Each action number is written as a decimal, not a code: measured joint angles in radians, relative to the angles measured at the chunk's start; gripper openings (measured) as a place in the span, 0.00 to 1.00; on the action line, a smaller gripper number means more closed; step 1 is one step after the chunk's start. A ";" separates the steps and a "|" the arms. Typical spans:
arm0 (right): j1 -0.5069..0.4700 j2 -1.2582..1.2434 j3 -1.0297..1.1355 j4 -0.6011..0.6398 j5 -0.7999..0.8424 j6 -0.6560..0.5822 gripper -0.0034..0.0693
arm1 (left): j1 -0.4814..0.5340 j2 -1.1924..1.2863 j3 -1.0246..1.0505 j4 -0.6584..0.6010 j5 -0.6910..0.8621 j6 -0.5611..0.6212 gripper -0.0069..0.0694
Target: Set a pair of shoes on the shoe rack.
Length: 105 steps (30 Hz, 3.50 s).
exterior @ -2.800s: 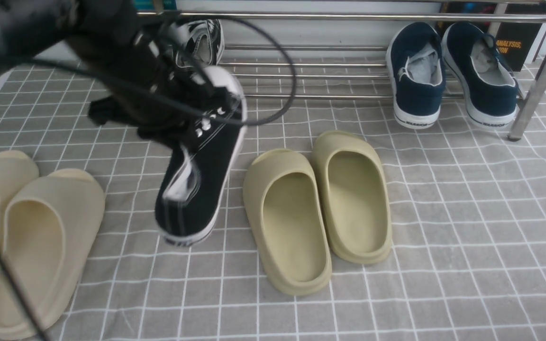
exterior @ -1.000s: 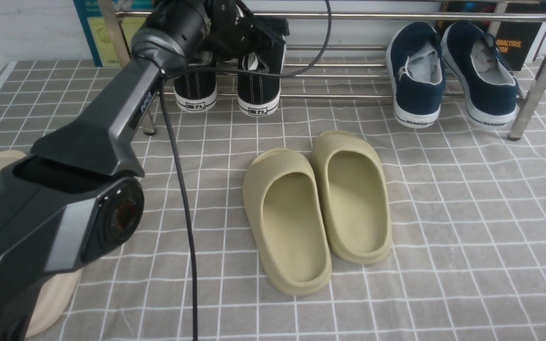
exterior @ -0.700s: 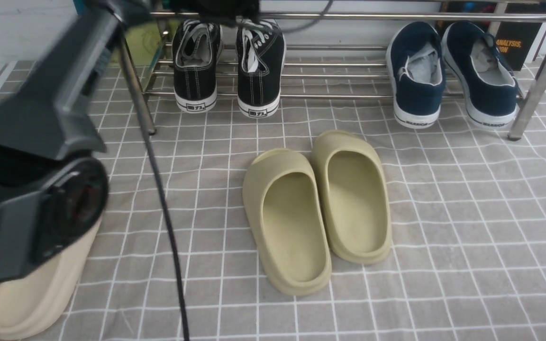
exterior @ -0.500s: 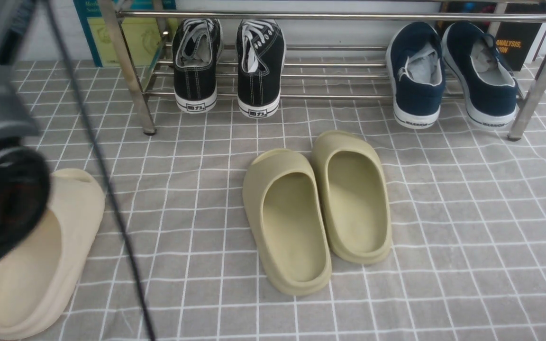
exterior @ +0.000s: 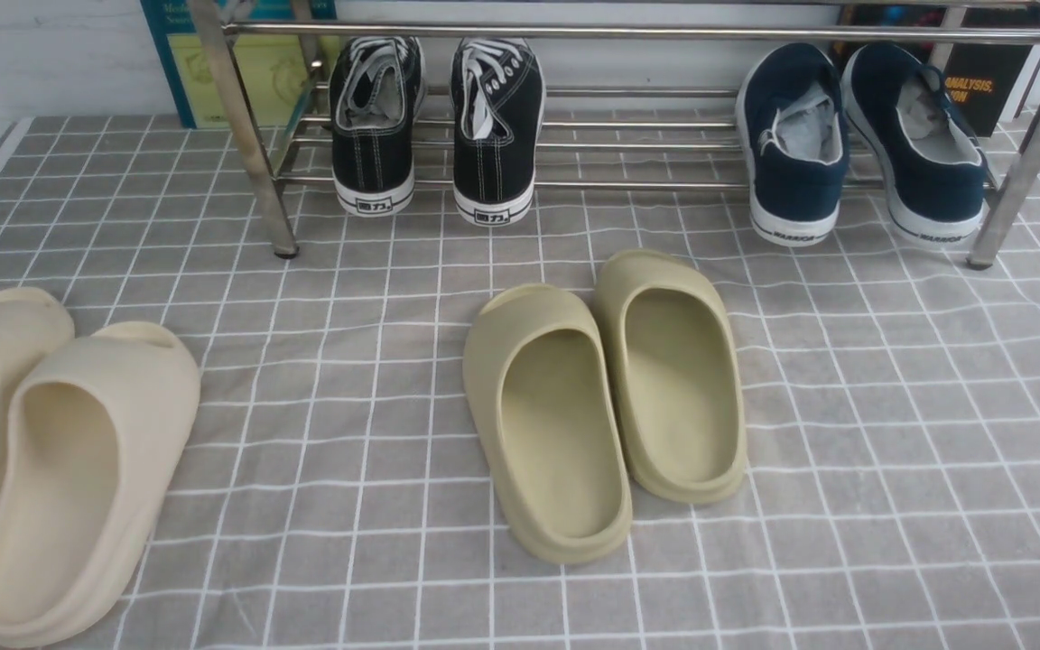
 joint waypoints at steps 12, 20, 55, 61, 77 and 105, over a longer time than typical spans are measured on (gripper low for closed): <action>0.000 0.000 0.000 0.000 0.000 0.000 0.38 | 0.000 -0.719 1.039 0.049 -0.545 -0.122 0.07; 0.000 0.000 0.000 0.000 0.000 0.000 0.38 | 0.000 -1.037 1.561 0.080 -0.928 -0.140 0.07; 0.000 0.000 0.000 0.000 0.000 0.000 0.38 | 0.381 -1.280 1.936 -0.134 -0.855 -0.007 0.07; 0.000 0.000 0.000 0.000 0.000 0.000 0.38 | 0.292 -1.280 1.936 -0.139 -0.852 0.015 0.07; 0.000 0.000 0.000 0.000 0.000 0.000 0.38 | 0.203 -1.280 1.936 -0.141 -0.851 0.018 0.07; -0.001 0.000 0.000 -0.066 -0.002 -0.004 0.04 | 0.203 -1.280 1.936 -0.141 -0.851 0.018 0.07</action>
